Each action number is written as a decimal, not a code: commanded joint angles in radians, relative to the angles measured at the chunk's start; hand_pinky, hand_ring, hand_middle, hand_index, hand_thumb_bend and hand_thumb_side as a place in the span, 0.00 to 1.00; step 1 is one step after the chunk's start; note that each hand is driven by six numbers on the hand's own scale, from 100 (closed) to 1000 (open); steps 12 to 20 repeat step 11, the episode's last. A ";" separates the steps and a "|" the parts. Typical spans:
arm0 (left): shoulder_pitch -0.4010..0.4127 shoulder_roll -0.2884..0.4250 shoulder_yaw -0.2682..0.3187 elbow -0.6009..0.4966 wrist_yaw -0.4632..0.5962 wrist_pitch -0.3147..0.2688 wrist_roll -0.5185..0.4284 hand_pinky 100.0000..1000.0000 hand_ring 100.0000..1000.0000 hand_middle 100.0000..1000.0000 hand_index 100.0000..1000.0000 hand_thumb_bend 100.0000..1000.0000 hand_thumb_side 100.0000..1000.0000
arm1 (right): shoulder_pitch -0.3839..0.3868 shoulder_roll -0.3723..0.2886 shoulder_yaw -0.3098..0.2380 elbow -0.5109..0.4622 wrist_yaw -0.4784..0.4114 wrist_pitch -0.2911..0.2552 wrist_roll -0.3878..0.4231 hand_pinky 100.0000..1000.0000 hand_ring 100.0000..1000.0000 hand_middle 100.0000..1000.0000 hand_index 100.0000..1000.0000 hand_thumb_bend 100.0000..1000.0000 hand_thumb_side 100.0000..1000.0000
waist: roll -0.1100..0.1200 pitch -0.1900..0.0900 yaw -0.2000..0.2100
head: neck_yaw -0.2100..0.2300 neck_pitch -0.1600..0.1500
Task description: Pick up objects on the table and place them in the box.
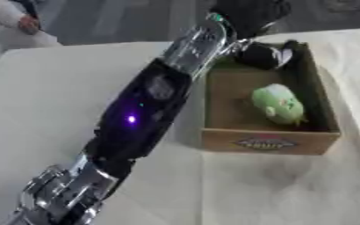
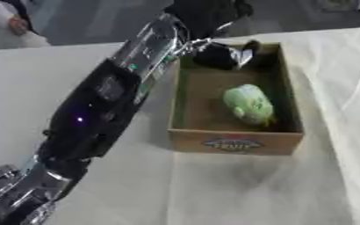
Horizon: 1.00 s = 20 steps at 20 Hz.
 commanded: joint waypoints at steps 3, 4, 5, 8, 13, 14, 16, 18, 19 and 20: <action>0.035 0.111 0.044 -0.236 0.303 0.145 0.156 0.49 0.55 0.49 0.78 0.00 1.00 | 0.001 -0.036 -0.017 -0.014 0.007 0.003 -0.012 0.76 0.80 0.67 0.70 0.00 1.00 | -0.013 -0.036 0.017 | -0.029 0.023; 0.049 0.129 0.055 -0.270 0.366 0.170 0.188 0.45 0.53 0.47 0.77 0.00 1.00 | 0.004 -0.037 -0.019 -0.014 0.007 0.003 -0.014 0.76 0.80 0.67 0.70 0.00 1.00 | -0.015 -0.039 0.021 | -0.034 0.025; 0.065 0.151 0.065 -0.301 0.424 0.193 0.219 0.44 0.53 0.47 0.76 0.00 1.00 | 0.007 -0.038 -0.020 -0.014 0.008 0.003 -0.016 0.76 0.80 0.67 0.70 0.00 1.00 | -0.017 -0.041 0.026 | -0.039 0.027; 0.116 0.207 0.093 -0.390 0.581 0.238 0.298 0.41 0.50 0.45 0.75 0.00 1.00 | 0.016 -0.039 -0.027 -0.014 0.011 0.005 -0.023 0.76 0.80 0.67 0.71 0.00 1.00 | -0.024 -0.048 0.040 | -0.054 0.033; 0.169 0.256 0.124 -0.474 0.726 0.264 0.349 0.41 0.49 0.44 0.75 0.00 1.00 | 0.023 -0.039 -0.031 -0.014 0.013 0.007 -0.030 0.76 0.80 0.67 0.71 0.00 1.00 | -0.031 -0.053 0.053 | -0.066 0.039; 0.169 0.256 0.124 -0.474 0.726 0.264 0.349 0.41 0.49 0.44 0.75 0.00 1.00 | 0.023 -0.039 -0.031 -0.014 0.013 0.007 -0.030 0.76 0.80 0.67 0.71 0.00 1.00 | -0.031 -0.053 0.053 | -0.066 0.039; 0.169 0.256 0.124 -0.474 0.726 0.264 0.349 0.41 0.49 0.44 0.75 0.00 1.00 | 0.023 -0.039 -0.031 -0.014 0.013 0.007 -0.030 0.76 0.80 0.67 0.71 0.00 1.00 | -0.031 -0.053 0.053 | -0.066 0.039; 0.169 0.256 0.124 -0.474 0.726 0.264 0.349 0.41 0.49 0.44 0.75 0.00 1.00 | 0.023 -0.039 -0.031 -0.014 0.013 0.007 -0.030 0.76 0.80 0.67 0.71 0.00 1.00 | -0.031 -0.053 0.053 | -0.066 0.039; 0.169 0.256 0.124 -0.474 0.726 0.264 0.349 0.41 0.49 0.44 0.75 0.00 1.00 | 0.023 -0.039 -0.031 -0.014 0.013 0.007 -0.030 0.76 0.80 0.67 0.71 0.00 1.00 | -0.031 -0.053 0.053 | -0.066 0.039; 0.169 0.256 0.124 -0.474 0.726 0.264 0.349 0.41 0.49 0.44 0.75 0.00 1.00 | 0.023 -0.039 -0.031 -0.014 0.013 0.007 -0.030 0.76 0.80 0.67 0.71 0.00 1.00 | -0.031 -0.053 0.053 | -0.066 0.039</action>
